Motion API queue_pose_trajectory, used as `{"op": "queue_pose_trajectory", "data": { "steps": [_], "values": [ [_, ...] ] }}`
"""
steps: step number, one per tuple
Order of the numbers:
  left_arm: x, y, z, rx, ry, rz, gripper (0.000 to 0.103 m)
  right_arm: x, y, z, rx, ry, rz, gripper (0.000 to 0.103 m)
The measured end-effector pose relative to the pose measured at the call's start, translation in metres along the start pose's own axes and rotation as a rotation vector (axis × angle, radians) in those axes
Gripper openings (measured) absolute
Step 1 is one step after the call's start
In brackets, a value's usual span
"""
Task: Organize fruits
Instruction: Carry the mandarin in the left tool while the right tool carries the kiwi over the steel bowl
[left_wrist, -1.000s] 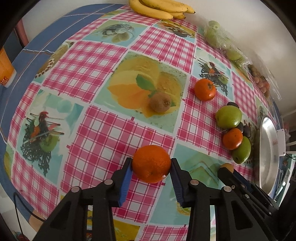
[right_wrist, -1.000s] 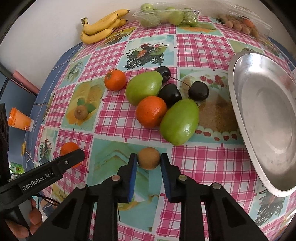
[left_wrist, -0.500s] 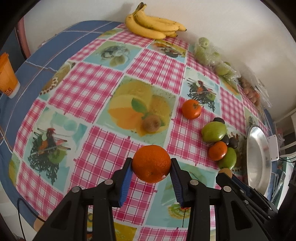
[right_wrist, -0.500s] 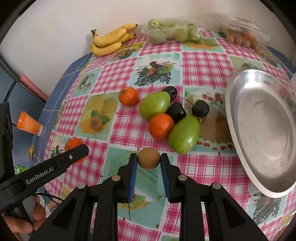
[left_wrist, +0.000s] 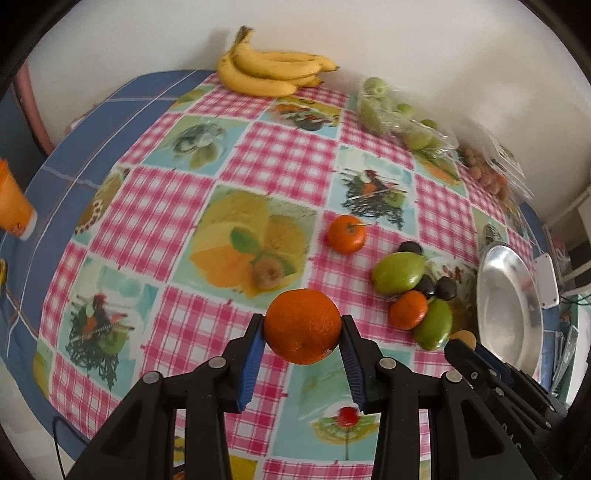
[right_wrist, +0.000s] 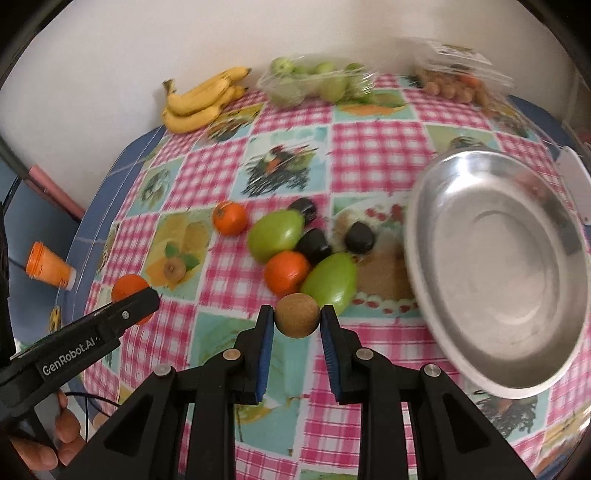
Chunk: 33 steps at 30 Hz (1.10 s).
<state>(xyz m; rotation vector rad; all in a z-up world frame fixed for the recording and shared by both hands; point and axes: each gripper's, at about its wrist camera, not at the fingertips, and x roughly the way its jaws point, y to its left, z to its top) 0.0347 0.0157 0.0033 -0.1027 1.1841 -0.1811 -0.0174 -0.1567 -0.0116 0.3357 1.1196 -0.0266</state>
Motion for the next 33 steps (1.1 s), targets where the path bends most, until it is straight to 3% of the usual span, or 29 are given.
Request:
{"op": "queue_pose_trajectory", "data": {
  "steps": [19, 33],
  "values": [
    [0.008, -0.114, 0.016, 0.236, -0.001, -0.048, 0.042, -0.033, -0.095, 0.013, 0.278, -0.069, -0.195, 0.027],
    [0.021, -0.199, 0.003, 0.431, 0.002, -0.123, 0.043, -0.05, -0.166, 0.007, 0.467, -0.081, -0.288, 0.027]
  ]
}}
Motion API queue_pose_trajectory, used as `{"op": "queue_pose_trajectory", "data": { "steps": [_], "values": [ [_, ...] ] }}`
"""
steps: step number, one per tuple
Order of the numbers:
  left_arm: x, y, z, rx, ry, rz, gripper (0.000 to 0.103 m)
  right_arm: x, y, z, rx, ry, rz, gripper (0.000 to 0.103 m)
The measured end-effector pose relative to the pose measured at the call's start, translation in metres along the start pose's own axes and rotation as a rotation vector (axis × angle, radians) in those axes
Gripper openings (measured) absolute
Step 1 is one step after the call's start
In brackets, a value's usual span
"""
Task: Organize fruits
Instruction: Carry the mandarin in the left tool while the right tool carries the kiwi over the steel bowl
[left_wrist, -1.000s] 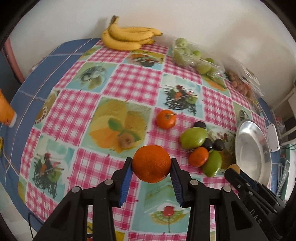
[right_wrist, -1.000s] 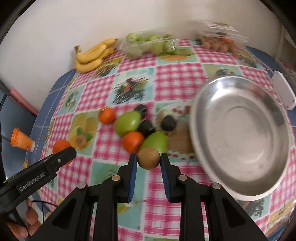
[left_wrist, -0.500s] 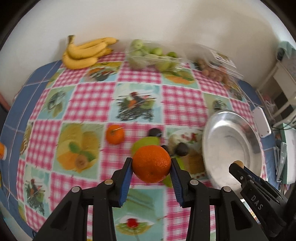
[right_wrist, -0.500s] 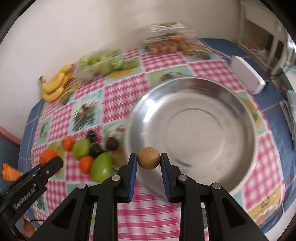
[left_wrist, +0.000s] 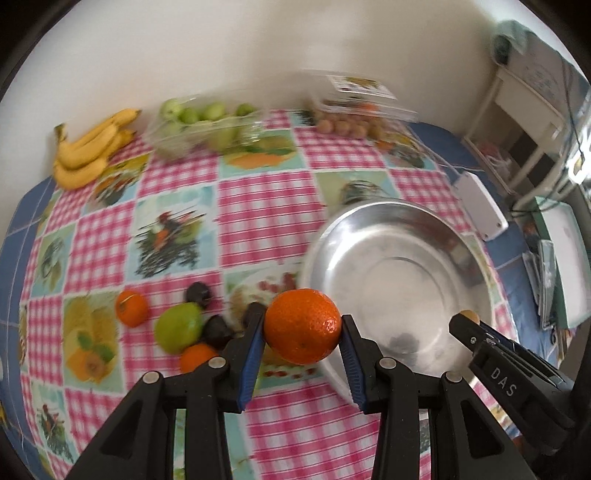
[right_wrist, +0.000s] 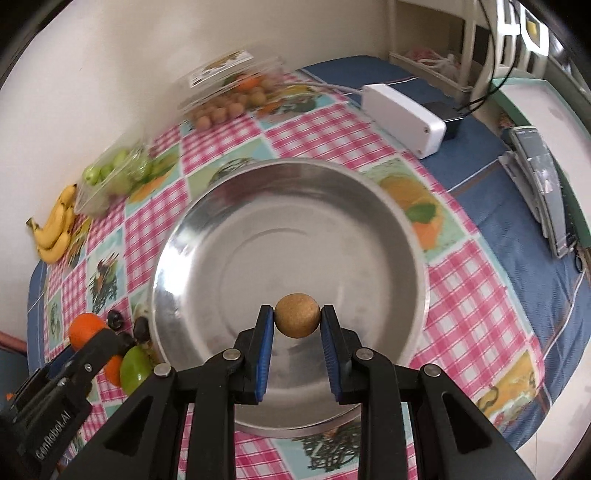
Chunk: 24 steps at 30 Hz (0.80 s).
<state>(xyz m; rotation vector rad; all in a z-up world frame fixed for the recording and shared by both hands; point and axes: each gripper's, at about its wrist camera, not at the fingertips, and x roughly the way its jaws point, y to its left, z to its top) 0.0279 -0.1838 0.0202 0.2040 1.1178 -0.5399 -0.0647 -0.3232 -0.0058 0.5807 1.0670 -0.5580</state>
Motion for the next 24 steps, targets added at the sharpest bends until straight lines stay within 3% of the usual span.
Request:
{"op": "queue_pose_trajectory", "data": {
  "steps": [7, 24],
  "values": [
    [0.014, -0.025, 0.002, 0.065, -0.001, -0.019, 0.043, -0.001, -0.019, 0.007, 0.044, -0.009, -0.035, 0.027],
    [0.049, -0.042, -0.004, 0.121, 0.052, 0.0, 0.043, 0.03, -0.044, 0.005, 0.117, 0.086, -0.107, 0.027]
  ]
}}
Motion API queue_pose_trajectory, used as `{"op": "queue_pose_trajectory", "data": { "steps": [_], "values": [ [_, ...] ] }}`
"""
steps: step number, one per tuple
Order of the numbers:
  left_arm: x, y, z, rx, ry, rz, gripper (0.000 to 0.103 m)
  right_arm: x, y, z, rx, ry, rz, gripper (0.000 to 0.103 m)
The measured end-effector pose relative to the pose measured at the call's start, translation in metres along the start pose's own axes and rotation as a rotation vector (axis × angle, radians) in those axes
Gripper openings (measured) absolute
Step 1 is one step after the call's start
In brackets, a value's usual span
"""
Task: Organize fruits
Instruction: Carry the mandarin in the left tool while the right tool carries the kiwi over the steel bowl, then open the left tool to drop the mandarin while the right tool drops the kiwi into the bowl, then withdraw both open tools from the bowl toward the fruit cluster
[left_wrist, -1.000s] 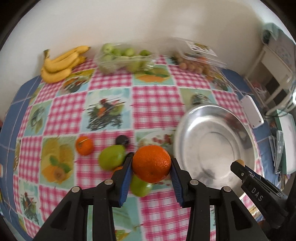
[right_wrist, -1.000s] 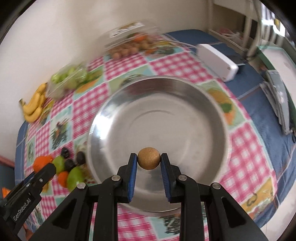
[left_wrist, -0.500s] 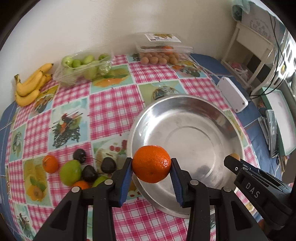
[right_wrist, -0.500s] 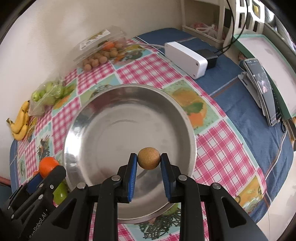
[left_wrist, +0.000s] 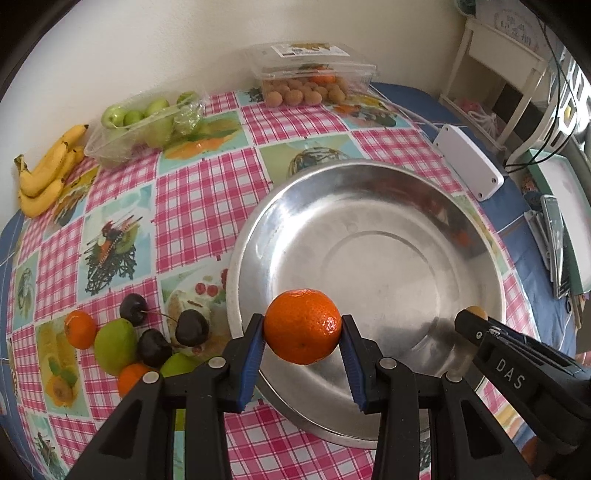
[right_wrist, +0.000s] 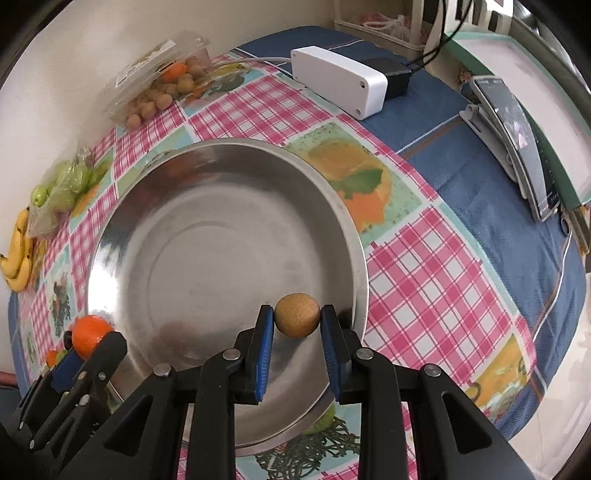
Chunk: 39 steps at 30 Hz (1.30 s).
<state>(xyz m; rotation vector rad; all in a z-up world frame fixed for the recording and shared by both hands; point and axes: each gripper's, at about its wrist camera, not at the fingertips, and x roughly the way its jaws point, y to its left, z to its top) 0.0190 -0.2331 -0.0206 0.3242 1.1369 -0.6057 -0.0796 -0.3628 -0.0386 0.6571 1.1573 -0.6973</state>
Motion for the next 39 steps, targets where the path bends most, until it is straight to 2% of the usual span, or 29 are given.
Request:
{"op": "queue_pose_trajectory", "data": {
  "steps": [9, 12, 15, 19, 28, 39],
  "values": [
    [-0.001, -0.002, -0.002, 0.015, -0.008, 0.003, 0.045, 0.001, 0.001, -0.001, 0.0, 0.004, -0.003, 0.027],
    [-0.005, -0.003, 0.0, 0.015, -0.017, 0.0, 0.052, 0.001, 0.004, 0.001, -0.007, 0.004, 0.006, 0.027],
    [-0.011, -0.003, 0.001, 0.014, -0.034, -0.004, 0.053, -0.004, 0.005, 0.002, -0.008, -0.015, 0.027, 0.027],
    [-0.02, 0.001, 0.001, 0.002, -0.05, 0.001, 0.057, -0.014, 0.008, 0.003, -0.021, -0.051, 0.04, 0.034],
    [-0.037, 0.03, -0.001, -0.042, -0.078, 0.065, 0.061, -0.02, 0.011, 0.002, -0.045, -0.058, 0.045, 0.034],
    [-0.032, 0.075, -0.019, -0.166, -0.037, 0.11, 0.061, -0.008, 0.029, -0.006, -0.126, -0.012, 0.018, 0.034]
  ]
}}
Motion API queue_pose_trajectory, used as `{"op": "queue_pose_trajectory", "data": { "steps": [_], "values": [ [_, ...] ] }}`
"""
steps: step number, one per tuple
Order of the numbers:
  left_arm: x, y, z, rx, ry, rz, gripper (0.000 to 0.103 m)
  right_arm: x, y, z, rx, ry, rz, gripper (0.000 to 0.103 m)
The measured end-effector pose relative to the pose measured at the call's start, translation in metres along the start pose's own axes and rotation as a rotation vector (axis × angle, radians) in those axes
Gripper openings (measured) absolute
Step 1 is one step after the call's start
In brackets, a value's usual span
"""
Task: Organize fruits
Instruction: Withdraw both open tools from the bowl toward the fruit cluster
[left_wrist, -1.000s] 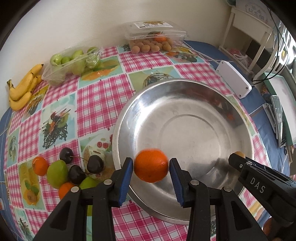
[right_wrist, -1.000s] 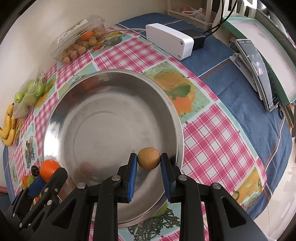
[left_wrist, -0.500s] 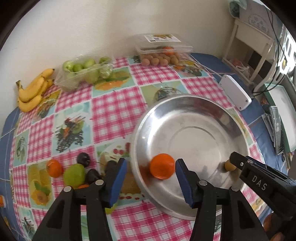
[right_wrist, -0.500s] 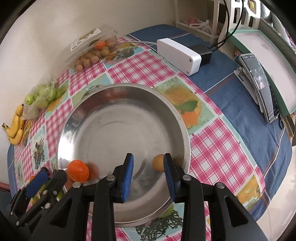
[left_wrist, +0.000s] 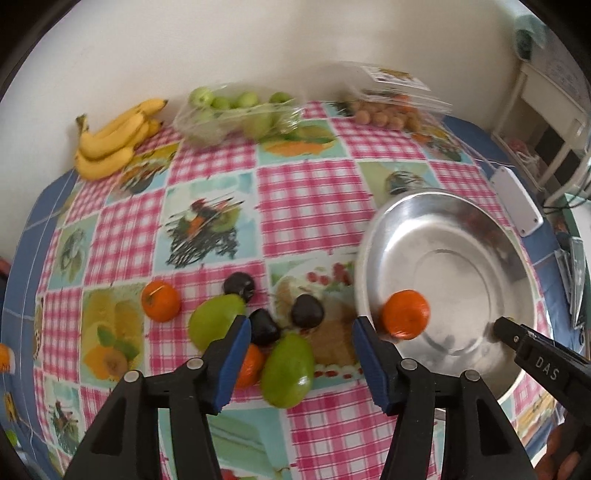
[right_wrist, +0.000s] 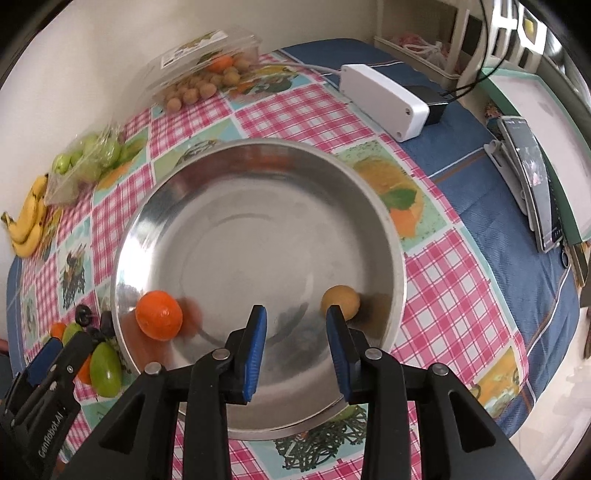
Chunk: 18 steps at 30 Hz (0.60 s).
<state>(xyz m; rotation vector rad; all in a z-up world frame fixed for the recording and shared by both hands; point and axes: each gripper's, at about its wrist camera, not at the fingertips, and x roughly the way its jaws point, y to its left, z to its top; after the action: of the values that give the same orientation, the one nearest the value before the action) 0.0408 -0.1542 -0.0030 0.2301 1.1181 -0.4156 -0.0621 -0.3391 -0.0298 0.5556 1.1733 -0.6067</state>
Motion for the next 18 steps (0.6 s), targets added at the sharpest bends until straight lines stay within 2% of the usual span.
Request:
{"op": "queue_pose_trajectory", "data": {
  "steps": [7, 8, 9, 10, 11, 13, 15, 18],
  "values": [
    [0.001, 0.015, -0.003, -0.056, 0.02, 0.002, 0.062, 0.003, 0.009, -0.002, -0.034, 0.01, -0.009, 0.034],
    [0.002, 0.017, -0.003, -0.061, 0.022, 0.002, 0.063, 0.003, 0.01, -0.003, -0.035, 0.01, -0.011, 0.034],
    [0.002, 0.018, -0.004, -0.066, 0.024, 0.003, 0.069, 0.004, 0.011, -0.001, -0.036, 0.011, -0.014, 0.036],
    [0.002, 0.019, -0.003, -0.072, 0.025, 0.005, 0.075, 0.004, 0.011, -0.001, -0.035, 0.011, -0.018, 0.044],
    [0.002, 0.02, -0.003, -0.079, 0.024, 0.009, 0.077, 0.004, 0.011, -0.001, -0.037, 0.009, -0.024, 0.059],
    [0.003, 0.022, -0.003, -0.091, 0.029, 0.017, 0.078, 0.005, 0.011, -0.001, -0.043, 0.007, -0.029, 0.071],
    [0.005, 0.025, -0.003, -0.102, 0.039, 0.024, 0.08, 0.005, 0.012, -0.001, -0.053, 0.006, -0.026, 0.071],
    [0.007, 0.028, -0.004, -0.111, 0.044, 0.034, 0.082, 0.006, 0.015, -0.002, -0.067, 0.013, -0.026, 0.077]
  ]
}}
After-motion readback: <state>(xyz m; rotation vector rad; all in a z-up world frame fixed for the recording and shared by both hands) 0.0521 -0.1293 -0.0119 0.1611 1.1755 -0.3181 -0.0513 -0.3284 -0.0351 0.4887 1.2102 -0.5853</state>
